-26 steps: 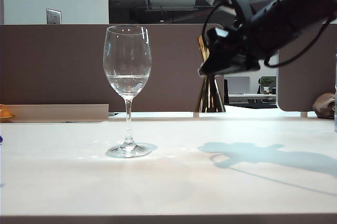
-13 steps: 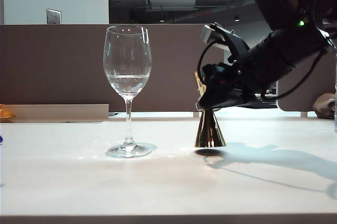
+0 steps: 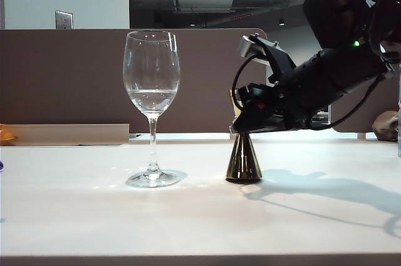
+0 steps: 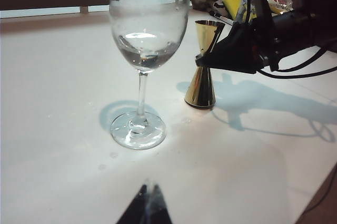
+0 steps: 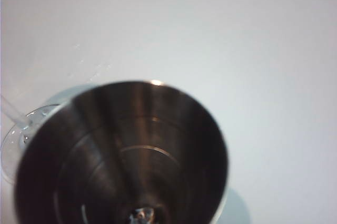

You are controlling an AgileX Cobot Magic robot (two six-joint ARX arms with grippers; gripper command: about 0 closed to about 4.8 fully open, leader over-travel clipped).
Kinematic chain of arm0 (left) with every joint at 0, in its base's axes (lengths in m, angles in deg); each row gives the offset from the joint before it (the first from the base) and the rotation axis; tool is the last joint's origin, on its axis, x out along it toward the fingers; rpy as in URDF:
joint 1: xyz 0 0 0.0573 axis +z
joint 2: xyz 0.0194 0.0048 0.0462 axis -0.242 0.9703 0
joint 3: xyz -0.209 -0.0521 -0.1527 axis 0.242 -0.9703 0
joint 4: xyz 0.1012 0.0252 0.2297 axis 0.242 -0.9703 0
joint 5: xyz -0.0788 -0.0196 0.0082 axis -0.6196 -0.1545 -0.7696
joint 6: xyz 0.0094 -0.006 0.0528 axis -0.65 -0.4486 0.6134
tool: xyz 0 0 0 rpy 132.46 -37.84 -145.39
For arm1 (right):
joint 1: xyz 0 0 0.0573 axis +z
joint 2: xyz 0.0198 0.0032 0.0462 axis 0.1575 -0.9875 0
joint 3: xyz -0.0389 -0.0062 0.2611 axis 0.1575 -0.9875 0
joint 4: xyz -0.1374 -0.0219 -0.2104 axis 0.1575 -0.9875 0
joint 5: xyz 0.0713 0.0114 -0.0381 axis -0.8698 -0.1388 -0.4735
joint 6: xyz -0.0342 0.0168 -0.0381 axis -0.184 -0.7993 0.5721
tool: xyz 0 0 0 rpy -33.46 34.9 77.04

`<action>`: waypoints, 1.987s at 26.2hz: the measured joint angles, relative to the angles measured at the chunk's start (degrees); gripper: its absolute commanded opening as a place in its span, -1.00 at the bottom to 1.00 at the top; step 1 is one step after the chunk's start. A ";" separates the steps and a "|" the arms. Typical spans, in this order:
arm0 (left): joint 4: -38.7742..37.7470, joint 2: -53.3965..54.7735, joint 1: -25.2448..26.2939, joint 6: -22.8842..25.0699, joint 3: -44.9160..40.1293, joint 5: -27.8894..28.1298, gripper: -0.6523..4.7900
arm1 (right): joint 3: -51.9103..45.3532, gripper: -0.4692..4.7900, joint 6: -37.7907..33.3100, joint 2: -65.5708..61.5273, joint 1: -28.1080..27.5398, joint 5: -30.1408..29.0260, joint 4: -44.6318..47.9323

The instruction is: Pick up the jigger and pour the water inside into the glass.

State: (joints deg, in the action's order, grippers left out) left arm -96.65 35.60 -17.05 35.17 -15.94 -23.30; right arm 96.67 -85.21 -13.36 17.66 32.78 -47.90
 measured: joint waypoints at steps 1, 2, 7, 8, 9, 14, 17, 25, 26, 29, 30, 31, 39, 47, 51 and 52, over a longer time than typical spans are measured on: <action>0.02 0.00 0.00 0.00 0.00 0.00 -0.78 | 0.00 -0.47 -0.02 0.00 0.00 0.00 0.00; 0.02 0.00 0.00 0.00 0.00 0.00 -0.78 | 0.00 -0.46 -0.02 0.00 0.00 0.00 0.00; 0.00 0.00 0.00 0.00 0.00 0.00 -0.78 | -0.11 -0.46 0.00 -0.13 0.00 0.00 -0.44; 0.00 0.00 0.00 0.00 0.00 0.00 -0.78 | -0.13 -0.44 0.00 -0.13 0.00 0.00 -0.44; 0.00 0.00 0.00 0.00 0.00 0.00 -0.78 | -0.20 -0.38 0.00 -0.13 0.00 -0.02 -0.39; 0.00 0.00 0.00 0.00 0.00 0.00 -0.78 | -2.80 -0.09 -0.09 -0.46 0.02 0.15 -2.80; 0.00 0.00 0.00 0.00 0.00 0.00 -0.78 | -3.98 0.16 -0.11 -0.31 0.11 0.17 -2.86; 0.02 0.00 0.00 0.00 0.00 0.00 -0.78 | -6.86 0.19 -0.57 7.48 0.22 0.22 -3.13; 0.00 0.00 0.00 0.00 0.00 0.00 -0.78 | -7.54 0.19 -0.83 8.83 0.22 0.22 -3.61; 0.00 0.00 0.00 0.00 0.00 0.00 -0.78 | -9.94 0.19 -1.22 13.62 0.24 0.24 -5.62; 0.00 0.00 0.00 0.00 0.00 0.00 -0.78 | -10.80 0.19 -1.27 15.06 0.24 0.24 -6.08; 0.00 0.00 0.00 0.00 0.00 0.00 -0.78 | -11.52 0.19 -1.29 16.48 0.22 0.24 -6.69; 0.00 0.00 0.00 0.00 0.00 -0.02 -0.78 | -19.06 -0.84 -2.64 39.39 0.22 5.03 -18.95; 0.00 0.00 0.00 0.00 0.00 0.00 -0.78 | -26.47 -0.84 -2.75 60.19 0.07 11.34 -19.58; 0.00 0.00 0.00 0.00 0.00 0.00 -0.78 | -28.55 -0.84 -2.73 65.59 -0.50 15.74 -19.39; 0.00 0.00 0.00 0.00 0.00 0.00 -0.78 | -29.33 -0.84 -2.75 67.12 -1.20 16.66 -19.52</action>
State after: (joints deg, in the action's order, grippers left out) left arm -96.65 35.60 -17.05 35.17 -15.94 -23.30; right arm 67.33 -87.97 53.77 16.45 49.44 -67.42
